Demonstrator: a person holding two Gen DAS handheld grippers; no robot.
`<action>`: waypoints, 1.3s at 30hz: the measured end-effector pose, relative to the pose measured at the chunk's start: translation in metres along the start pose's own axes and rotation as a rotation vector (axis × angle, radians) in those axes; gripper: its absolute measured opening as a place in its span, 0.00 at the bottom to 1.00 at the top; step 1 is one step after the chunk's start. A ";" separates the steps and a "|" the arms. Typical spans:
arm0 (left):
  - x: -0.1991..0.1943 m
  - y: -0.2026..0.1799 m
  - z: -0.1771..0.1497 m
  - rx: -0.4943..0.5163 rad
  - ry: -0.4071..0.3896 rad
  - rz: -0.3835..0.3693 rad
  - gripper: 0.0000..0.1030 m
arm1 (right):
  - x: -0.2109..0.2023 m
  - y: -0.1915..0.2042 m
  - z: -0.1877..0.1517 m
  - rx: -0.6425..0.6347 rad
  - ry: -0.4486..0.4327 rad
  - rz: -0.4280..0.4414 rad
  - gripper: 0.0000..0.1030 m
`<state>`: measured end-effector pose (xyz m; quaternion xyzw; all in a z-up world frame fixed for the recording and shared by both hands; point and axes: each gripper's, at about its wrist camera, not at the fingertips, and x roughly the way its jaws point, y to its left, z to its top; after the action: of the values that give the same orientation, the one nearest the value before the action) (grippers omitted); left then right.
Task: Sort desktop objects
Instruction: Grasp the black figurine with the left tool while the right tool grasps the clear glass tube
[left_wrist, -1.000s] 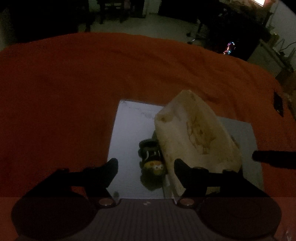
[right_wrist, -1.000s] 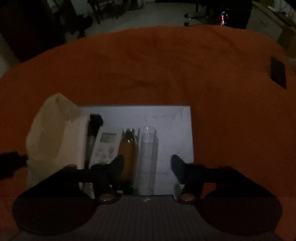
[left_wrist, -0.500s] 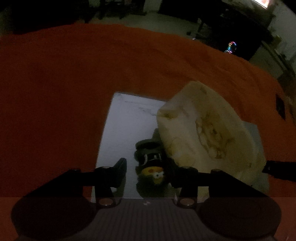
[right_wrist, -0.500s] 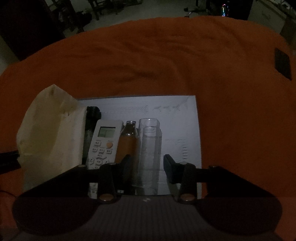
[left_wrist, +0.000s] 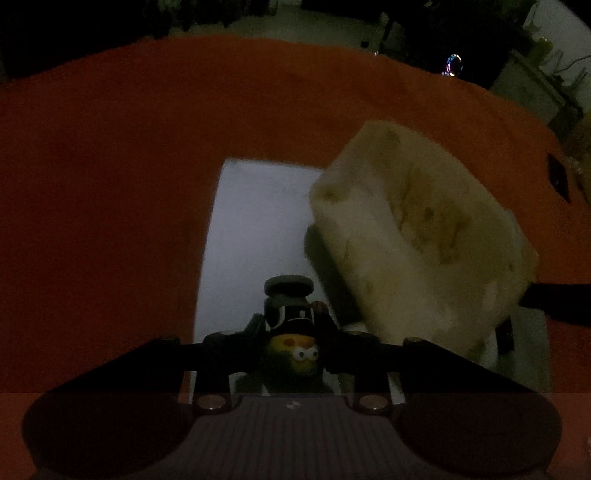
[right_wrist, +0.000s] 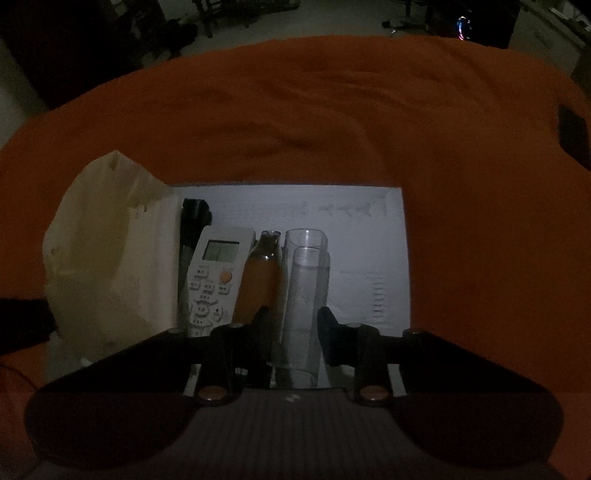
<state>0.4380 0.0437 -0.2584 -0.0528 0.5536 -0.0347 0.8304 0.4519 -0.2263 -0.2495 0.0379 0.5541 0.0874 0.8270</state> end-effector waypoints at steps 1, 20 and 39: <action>-0.002 0.001 -0.003 0.007 0.009 -0.008 0.25 | -0.001 0.000 0.000 -0.006 0.006 -0.002 0.28; -0.013 -0.010 -0.010 0.089 -0.015 0.022 0.27 | -0.008 0.006 -0.002 -0.030 0.054 -0.069 0.30; -0.011 -0.021 -0.009 0.158 -0.023 0.062 0.27 | 0.017 0.034 -0.010 -0.062 0.033 -0.135 0.32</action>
<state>0.4259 0.0239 -0.2493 0.0296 0.5411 -0.0518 0.8389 0.4456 -0.1905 -0.2638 -0.0269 0.5659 0.0491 0.8226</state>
